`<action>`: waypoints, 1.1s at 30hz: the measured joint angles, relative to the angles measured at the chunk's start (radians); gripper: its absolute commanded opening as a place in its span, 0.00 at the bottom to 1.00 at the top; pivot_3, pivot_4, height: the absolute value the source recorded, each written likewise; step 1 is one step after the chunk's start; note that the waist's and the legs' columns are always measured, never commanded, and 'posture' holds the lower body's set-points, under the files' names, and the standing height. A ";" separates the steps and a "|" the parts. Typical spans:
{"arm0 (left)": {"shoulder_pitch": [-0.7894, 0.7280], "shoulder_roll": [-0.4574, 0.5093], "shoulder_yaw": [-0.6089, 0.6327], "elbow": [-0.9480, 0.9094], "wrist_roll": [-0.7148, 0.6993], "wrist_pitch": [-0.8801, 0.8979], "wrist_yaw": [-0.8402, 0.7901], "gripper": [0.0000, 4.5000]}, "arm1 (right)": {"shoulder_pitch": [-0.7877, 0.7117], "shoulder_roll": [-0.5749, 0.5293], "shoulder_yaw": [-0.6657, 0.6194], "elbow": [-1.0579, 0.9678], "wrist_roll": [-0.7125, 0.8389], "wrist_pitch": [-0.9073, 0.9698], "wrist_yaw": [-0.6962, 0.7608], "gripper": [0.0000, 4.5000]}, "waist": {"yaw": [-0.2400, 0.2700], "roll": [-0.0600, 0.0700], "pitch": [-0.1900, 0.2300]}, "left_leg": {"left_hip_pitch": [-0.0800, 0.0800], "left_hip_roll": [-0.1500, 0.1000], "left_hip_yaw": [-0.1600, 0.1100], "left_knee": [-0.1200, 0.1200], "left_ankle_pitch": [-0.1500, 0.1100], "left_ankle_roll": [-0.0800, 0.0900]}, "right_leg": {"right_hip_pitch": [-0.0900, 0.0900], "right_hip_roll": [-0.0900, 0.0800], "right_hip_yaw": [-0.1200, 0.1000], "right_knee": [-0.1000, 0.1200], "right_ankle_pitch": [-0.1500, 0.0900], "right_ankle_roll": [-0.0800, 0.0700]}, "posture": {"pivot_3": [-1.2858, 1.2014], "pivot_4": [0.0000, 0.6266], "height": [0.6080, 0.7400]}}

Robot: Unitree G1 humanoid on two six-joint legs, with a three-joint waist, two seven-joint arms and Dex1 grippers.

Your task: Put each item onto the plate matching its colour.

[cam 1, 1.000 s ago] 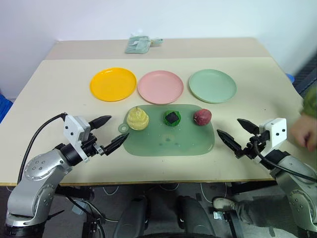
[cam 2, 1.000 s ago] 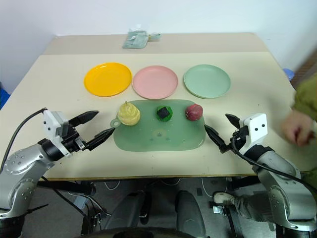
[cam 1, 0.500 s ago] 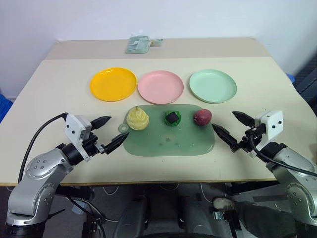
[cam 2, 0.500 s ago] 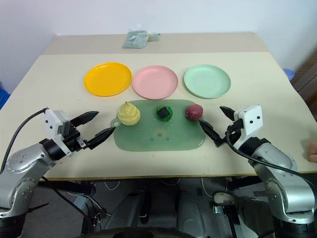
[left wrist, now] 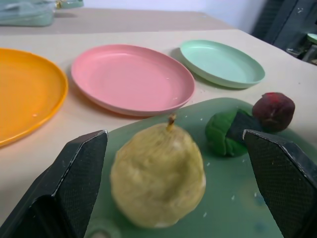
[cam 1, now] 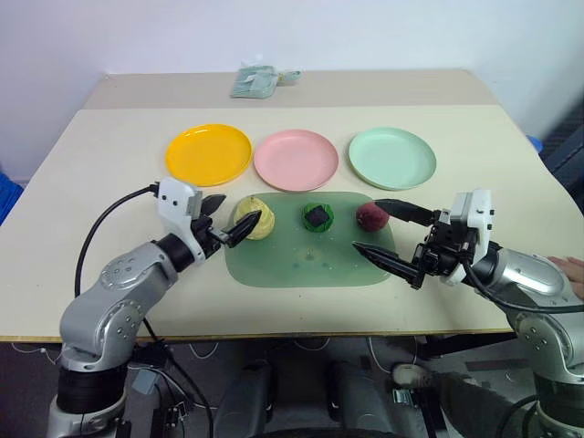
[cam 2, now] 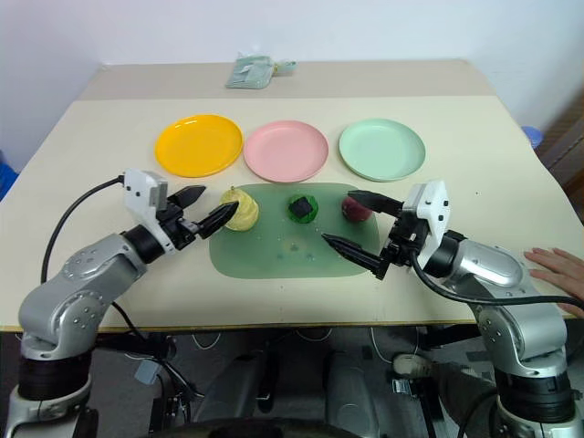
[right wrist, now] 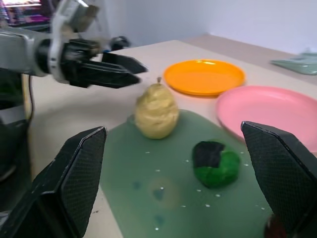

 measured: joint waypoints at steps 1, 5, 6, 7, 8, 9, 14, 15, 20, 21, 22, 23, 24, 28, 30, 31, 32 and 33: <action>-0.016 -0.009 -0.015 0.012 0.009 0.015 0.016 1.00 | -0.013 0.000 0.006 0.016 -0.008 -0.012 0.010 0.99 | 0.000 0.000 0.000 | 0.000 0.000 0.000 0.000 0.000 0.000 | 0.000 0.000 0.000 0.000 0.000 0.000 | 0.52 0.24 1.00; -0.050 -0.016 -0.066 0.061 0.058 0.054 0.051 1.00 | -0.025 0.000 0.007 0.041 -0.022 -0.044 0.036 0.99 | -0.001 0.000 0.000 | 0.000 0.000 0.000 -0.001 0.000 0.000 | 0.000 0.000 0.000 0.000 0.000 0.000 | 0.52 0.24 1.00; -0.058 -0.016 -0.077 0.078 0.071 0.056 0.053 1.00 | -0.025 0.000 0.007 0.042 -0.024 -0.050 0.041 0.99 | -0.001 0.000 0.000 | 0.000 0.000 0.000 -0.001 0.000 0.000 | 0.000 0.000 0.000 0.000 0.000 0.000 | 0.52 0.24 1.00; -0.065 -0.016 -0.088 0.094 0.086 0.055 0.053 1.00 | -0.024 0.000 0.007 0.042 -0.024 -0.057 0.044 0.99 | -0.001 0.000 0.000 | 0.000 0.000 0.000 -0.001 0.000 0.000 | 0.000 0.000 0.000 0.000 0.000 0.000 | 0.52 0.24 1.00; -0.074 -0.022 -0.098 0.116 0.103 0.053 0.053 0.94 | -0.019 0.000 0.005 0.042 -0.026 -0.066 0.048 1.00 | 0.000 0.000 0.000 | 0.000 0.000 0.000 -0.001 0.000 0.000 | 0.000 0.000 0.000 0.000 0.000 0.000 | 0.52 0.24 1.00; -0.079 -0.031 -0.100 0.131 0.112 0.050 0.054 0.88 | -0.015 0.000 0.005 0.042 -0.027 -0.071 0.051 1.00 | 0.000 0.000 0.000 | 0.000 0.000 0.000 -0.001 0.000 0.000 | 0.000 -0.001 0.000 0.000 0.000 0.000 | 0.52 0.24 1.00; -0.104 -0.058 -0.116 0.174 0.175 0.013 0.061 0.68 | 0.024 0.000 0.004 0.042 -0.044 -0.111 0.051 1.00 | 0.000 0.000 0.000 | 0.000 0.000 0.000 -0.001 0.000 0.000 | 0.000 -0.002 0.000 0.000 0.000 0.000 | 0.52 0.24 1.00; -0.104 -0.058 -0.122 0.176 0.187 0.003 0.061 0.68 | 0.027 0.001 0.004 0.044 -0.052 -0.116 0.050 1.00 | 0.000 0.000 0.000 | 0.000 0.000 0.000 -0.001 0.000 0.000 | 0.000 -0.002 0.000 0.000 0.000 0.000 | 0.52 0.24 1.00; -0.157 -0.103 -0.083 0.250 0.210 -0.015 0.091 0.68 | 0.035 0.001 0.003 0.058 -0.073 -0.151 0.038 1.00 | 0.002 0.000 0.000 | 0.000 -0.001 0.000 0.000 0.000 0.000 | 0.000 -0.001 0.000 0.000 0.000 0.000 | 0.52 0.24 1.00; -0.185 -0.113 -0.063 0.279 0.211 -0.018 0.107 0.68 | 0.035 0.002 0.003 0.059 -0.076 -0.156 0.035 1.00 | 0.002 -0.001 0.000 | 0.000 -0.001 -0.001 0.000 0.000 0.000 | 0.000 -0.001 0.000 0.000 0.000 0.000 | 0.52 0.24 1.00; -0.226 -0.120 -0.035 0.322 0.214 -0.025 0.126 0.68 | 0.034 0.002 0.003 0.060 -0.077 -0.161 0.030 1.00 | 0.002 -0.001 0.001 | 0.000 -0.001 -0.001 0.000 0.000 0.000 | 0.000 -0.001 0.000 0.000 0.000 0.000 | 0.52 0.24 1.00; -0.269 -0.122 -0.008 0.364 0.224 -0.037 0.146 0.68 | 0.033 0.004 0.003 0.061 -0.078 -0.167 0.026 1.00 | 0.001 -0.001 0.001 | 0.000 -0.001 -0.001 0.000 0.000 0.000 | 0.000 -0.001 0.000 0.000 0.000 0.001 | 0.52 0.24 1.00; -0.324 -0.119 0.009 0.432 0.245 -0.066 0.168 0.68 | 0.027 0.008 0.003 0.069 -0.084 -0.171 0.018 1.00 | 0.001 -0.001 0.001 | 0.000 -0.001 -0.001 0.000 0.000 0.000 | 0.000 -0.001 0.000 0.001 0.001 0.001 | 0.52 0.24 1.00; -0.543 -0.109 0.030 0.780 0.349 -0.229 0.215 0.68 | -0.024 0.039 0.015 0.122 -0.113 -0.191 -0.003 1.00 | 0.002 -0.002 0.000 | 0.000 -0.002 -0.001 0.000 0.000 0.000 | 0.000 0.000 -0.001 0.001 0.002 0.003 | 0.52 0.24 1.00; -0.631 -0.116 0.037 0.972 0.385 -0.332 0.235 0.68 | -0.054 0.048 0.036 0.153 -0.133 -0.205 -0.007 1.00 | 0.000 -0.002 0.000 | 0.000 -0.003 0.000 0.000 0.000 0.000 | 0.000 -0.001 -0.001 0.001 0.002 0.004 | 0.52 0.24 1.00; -0.670 -0.124 0.046 1.071 0.394 -0.384 0.243 0.68 | -0.068 0.056 0.043 0.174 -0.142 -0.212 -0.008 1.00 | 0.000 -0.002 0.001 | 0.000 -0.003 0.000 0.000 0.000 0.000 | 0.000 -0.001 -0.001 0.001 0.003 0.004 | 0.52 0.24 1.00; -0.711 -0.129 0.053 1.183 0.407 -0.442 0.255 0.68 | -0.087 0.065 0.053 0.201 -0.151 -0.218 -0.013 1.00 | 0.000 -0.002 0.001 | 0.000 -0.003 0.000 0.000 0.000 0.000 | -0.001 -0.001 -0.001 0.001 0.003 0.004 | 0.52 0.24 1.00; -0.742 -0.135 0.066 1.275 0.411 -0.488 0.267 0.68 | -0.101 0.071 0.058 0.224 -0.158 -0.223 -0.016 1.00 | 0.000 -0.003 0.001 | 0.000 -0.003 0.000 0.000 0.000 0.000 | -0.001 -0.001 -0.001 0.001 0.003 0.004 | 0.52 0.24 1.00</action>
